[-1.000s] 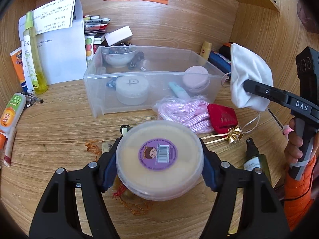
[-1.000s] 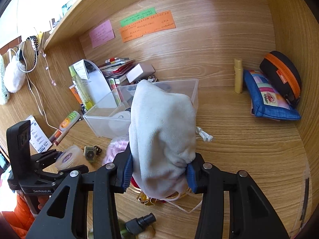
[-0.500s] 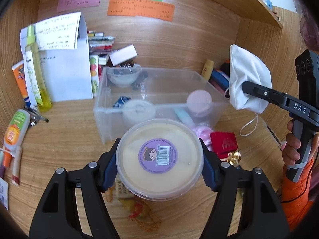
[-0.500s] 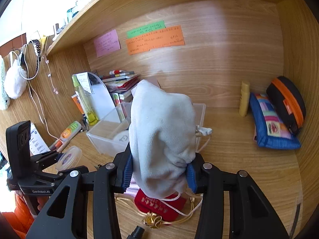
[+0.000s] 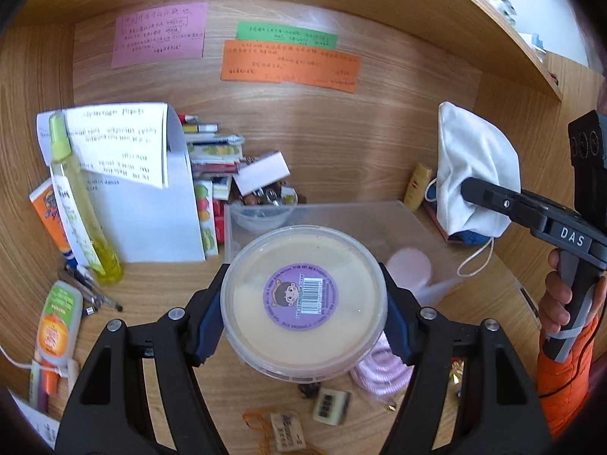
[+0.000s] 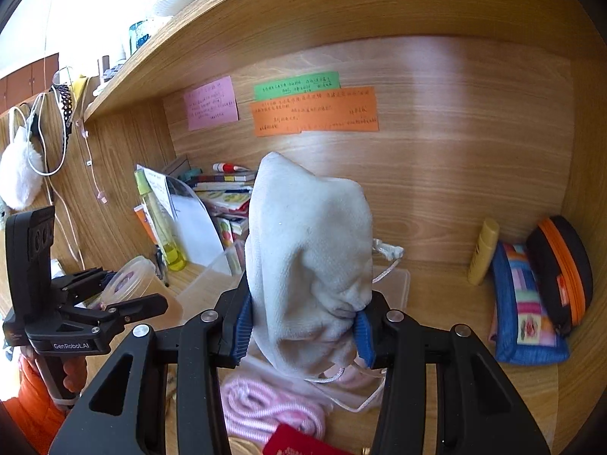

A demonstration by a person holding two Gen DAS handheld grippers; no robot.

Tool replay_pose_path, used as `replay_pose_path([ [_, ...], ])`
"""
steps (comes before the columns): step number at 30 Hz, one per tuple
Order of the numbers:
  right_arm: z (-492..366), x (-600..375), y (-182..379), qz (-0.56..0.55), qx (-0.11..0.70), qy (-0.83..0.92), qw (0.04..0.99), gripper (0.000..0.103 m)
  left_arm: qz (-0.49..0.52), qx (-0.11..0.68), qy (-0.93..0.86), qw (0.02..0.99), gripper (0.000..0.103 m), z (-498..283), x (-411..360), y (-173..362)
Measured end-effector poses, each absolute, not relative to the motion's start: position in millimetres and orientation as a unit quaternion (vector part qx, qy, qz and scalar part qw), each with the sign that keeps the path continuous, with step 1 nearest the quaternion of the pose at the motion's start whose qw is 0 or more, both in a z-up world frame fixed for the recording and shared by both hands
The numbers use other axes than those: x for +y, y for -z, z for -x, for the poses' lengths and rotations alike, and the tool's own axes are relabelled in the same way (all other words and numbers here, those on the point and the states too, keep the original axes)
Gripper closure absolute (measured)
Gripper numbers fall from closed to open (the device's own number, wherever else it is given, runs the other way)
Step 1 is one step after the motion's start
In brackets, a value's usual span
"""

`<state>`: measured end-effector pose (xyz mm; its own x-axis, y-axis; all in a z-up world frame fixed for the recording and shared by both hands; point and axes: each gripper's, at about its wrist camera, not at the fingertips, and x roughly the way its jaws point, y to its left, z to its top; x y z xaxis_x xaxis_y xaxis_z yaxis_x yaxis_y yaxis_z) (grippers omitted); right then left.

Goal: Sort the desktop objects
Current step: 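Carry the cream tub and white cloth bag over the clear box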

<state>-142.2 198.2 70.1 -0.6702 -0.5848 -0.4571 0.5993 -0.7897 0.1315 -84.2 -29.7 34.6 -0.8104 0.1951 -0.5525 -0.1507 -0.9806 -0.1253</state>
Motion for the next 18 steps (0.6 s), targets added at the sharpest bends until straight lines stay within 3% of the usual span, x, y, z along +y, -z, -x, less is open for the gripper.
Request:
replay_pose_path([
  [8,176,162,-59,-0.268,0.026,0.907,0.325,0.063,0.288,-0.041,-0.953,0.082,0.033,127,-37,-38],
  [18,202,141,-8,-0.344,0.055,0.88,0.323,0.062,0.334,-0.052,-0.94,0.046,0.033,189,-43,4],
])
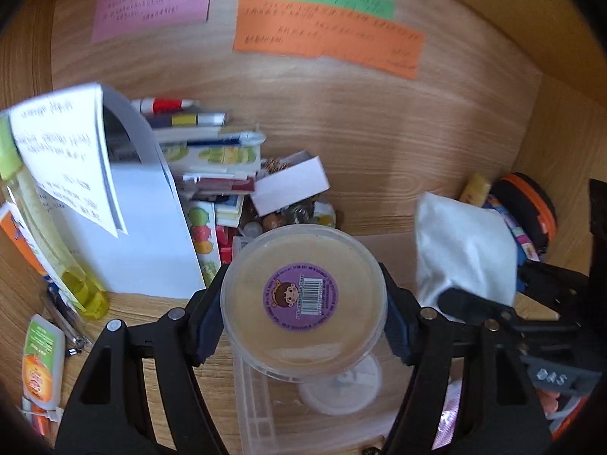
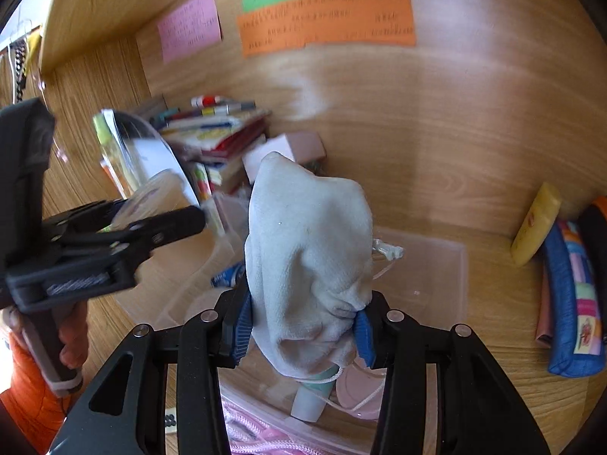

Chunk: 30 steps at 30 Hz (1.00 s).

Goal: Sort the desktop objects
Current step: 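Carry the cream tub and white cloth bag over the clear box, then open the right tool to drop the cloth bag while the left drops the cream tub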

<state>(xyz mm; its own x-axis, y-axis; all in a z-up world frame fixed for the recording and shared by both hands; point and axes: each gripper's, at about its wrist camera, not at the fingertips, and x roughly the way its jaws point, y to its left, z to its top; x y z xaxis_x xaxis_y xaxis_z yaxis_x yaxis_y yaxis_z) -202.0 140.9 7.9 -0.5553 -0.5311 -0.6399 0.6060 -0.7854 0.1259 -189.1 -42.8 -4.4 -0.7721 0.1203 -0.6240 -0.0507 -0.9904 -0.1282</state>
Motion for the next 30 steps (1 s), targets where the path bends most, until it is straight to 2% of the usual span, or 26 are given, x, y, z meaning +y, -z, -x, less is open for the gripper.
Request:
replay_pose_path([
  [3,201,133,2,-0.352,0.078,0.877,0.318,0.062,0.35,-0.061,-0.934,0.043,0.033,199,-47,17],
  [11,197,122,23,-0.371,0.117,0.868,0.308,0.062,0.339,-0.018,-0.941,0.015,0.033,200,-38,27],
  [27,210,122,35,-0.397,0.106,0.866,0.285,0.059,0.34,0.014,-0.94,0.015,0.033,203,-19,27],
  [30,212,123,35,-0.396,0.106,0.87,0.274,0.053,0.34,0.01,-0.94,0.01,0.033,204,-22,28],
])
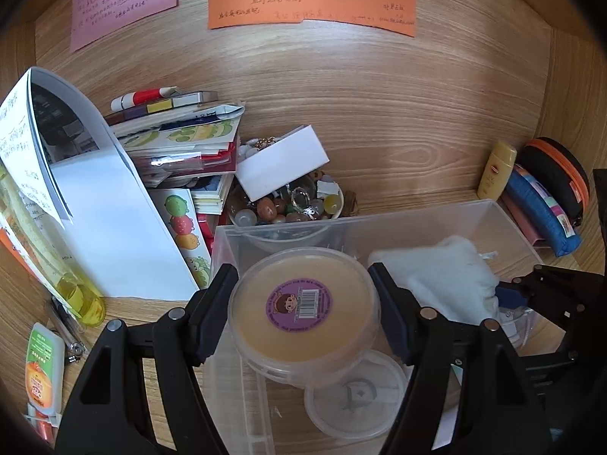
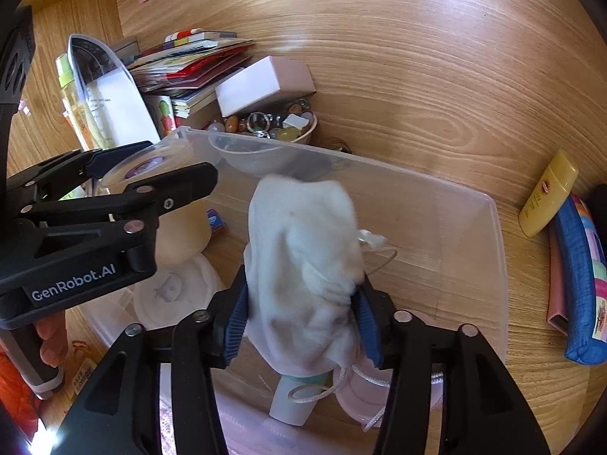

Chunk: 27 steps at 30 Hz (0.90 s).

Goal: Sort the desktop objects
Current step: 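Open the right tool to drop the cloth bag while the left drops the cream tub, then withdraw both open tools from the clear box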

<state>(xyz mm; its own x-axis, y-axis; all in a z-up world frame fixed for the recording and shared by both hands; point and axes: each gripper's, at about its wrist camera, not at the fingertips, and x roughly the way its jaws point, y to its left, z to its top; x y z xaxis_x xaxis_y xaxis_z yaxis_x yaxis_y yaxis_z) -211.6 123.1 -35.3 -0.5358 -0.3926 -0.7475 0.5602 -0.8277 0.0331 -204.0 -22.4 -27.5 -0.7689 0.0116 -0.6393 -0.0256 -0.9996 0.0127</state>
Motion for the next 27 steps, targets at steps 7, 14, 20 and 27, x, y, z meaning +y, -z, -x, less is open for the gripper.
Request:
replay_pose_path([
  [7,208,121,30,-0.375,0.118,0.881,0.263,0.037,0.337,0.016,-0.941,0.004,0.031,203,-23,27],
  [14,195,116,22,-0.359,0.135,0.883,0.271,0.025,0.332,0.001,-0.943,0.021,0.022,195,-28,21],
  [20,186,121,7,-0.345,0.118,0.884,0.294,0.02,0.296,-0.01,-0.955,0.03,0.007,171,-35,0],
  [27,170,137,-17,-0.337,0.093,0.889,0.295,0.02,0.264,0.003,-0.964,0.023,0.003,132,-47,-25],
])
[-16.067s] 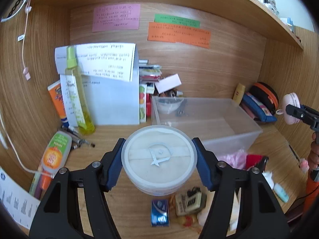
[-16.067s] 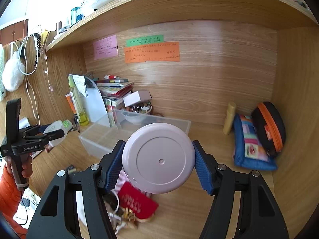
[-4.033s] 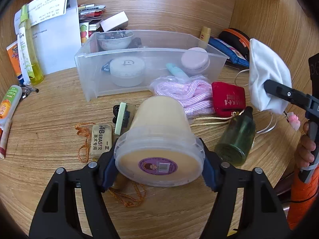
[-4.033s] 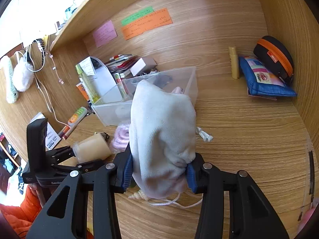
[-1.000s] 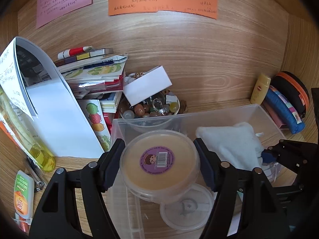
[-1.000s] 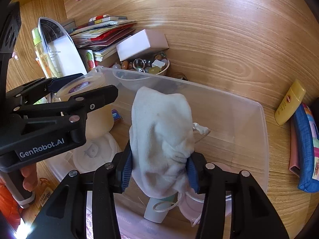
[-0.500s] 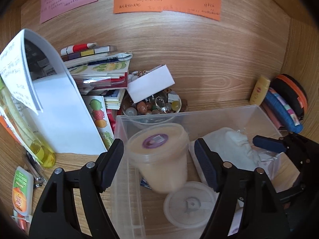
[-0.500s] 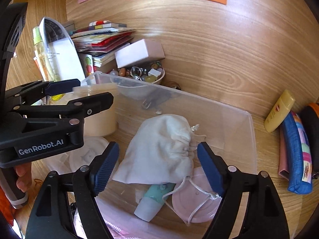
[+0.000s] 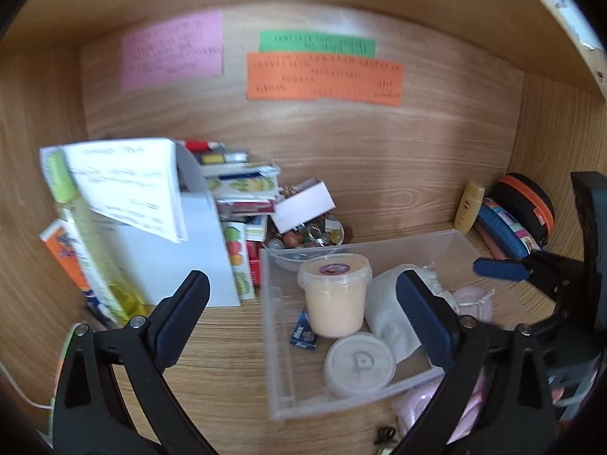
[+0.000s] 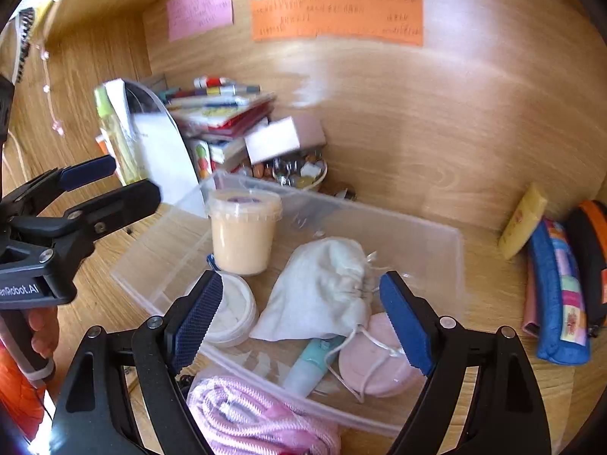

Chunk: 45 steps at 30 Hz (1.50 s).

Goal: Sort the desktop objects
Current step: 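Withdraw both open tools from the clear box, then grasp the dark green bottle with the right tool while the left approaches the gourd ornament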

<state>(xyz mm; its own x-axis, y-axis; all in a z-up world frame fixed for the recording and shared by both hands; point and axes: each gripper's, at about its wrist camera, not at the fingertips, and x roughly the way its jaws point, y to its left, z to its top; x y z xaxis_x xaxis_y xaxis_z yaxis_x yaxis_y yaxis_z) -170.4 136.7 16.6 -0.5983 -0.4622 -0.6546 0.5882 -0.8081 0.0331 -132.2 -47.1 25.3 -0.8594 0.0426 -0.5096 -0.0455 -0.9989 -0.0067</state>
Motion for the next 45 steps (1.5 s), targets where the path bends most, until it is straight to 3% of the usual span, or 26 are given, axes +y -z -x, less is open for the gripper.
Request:
replay_pose_path([
  [12,94,169,-34,-0.29,0.135,0.902,0.289,0.019,0.243,0.025,-0.969,0.025,0.002,62,-56,-31],
  [22,20,201,-4,-0.281,0.176,0.9,0.283,0.018,0.302,0.026,-0.953,0.021,0.002,11,-55,21],
  [41,-18,235,60,-0.352,0.111,0.882,0.293,0.019,0.383,-0.028,-0.922,0.053,0.002,-16,-42,85],
  [44,-19,237,63,-0.352,0.109,0.882,0.293,0.02,0.372,-0.017,-0.927,0.052,0.012,-14,-33,84],
  [45,-20,237,63,-0.35,0.109,0.883,0.293,0.02,0.373,-0.013,-0.926,0.054,0.021,-14,-31,85],
])
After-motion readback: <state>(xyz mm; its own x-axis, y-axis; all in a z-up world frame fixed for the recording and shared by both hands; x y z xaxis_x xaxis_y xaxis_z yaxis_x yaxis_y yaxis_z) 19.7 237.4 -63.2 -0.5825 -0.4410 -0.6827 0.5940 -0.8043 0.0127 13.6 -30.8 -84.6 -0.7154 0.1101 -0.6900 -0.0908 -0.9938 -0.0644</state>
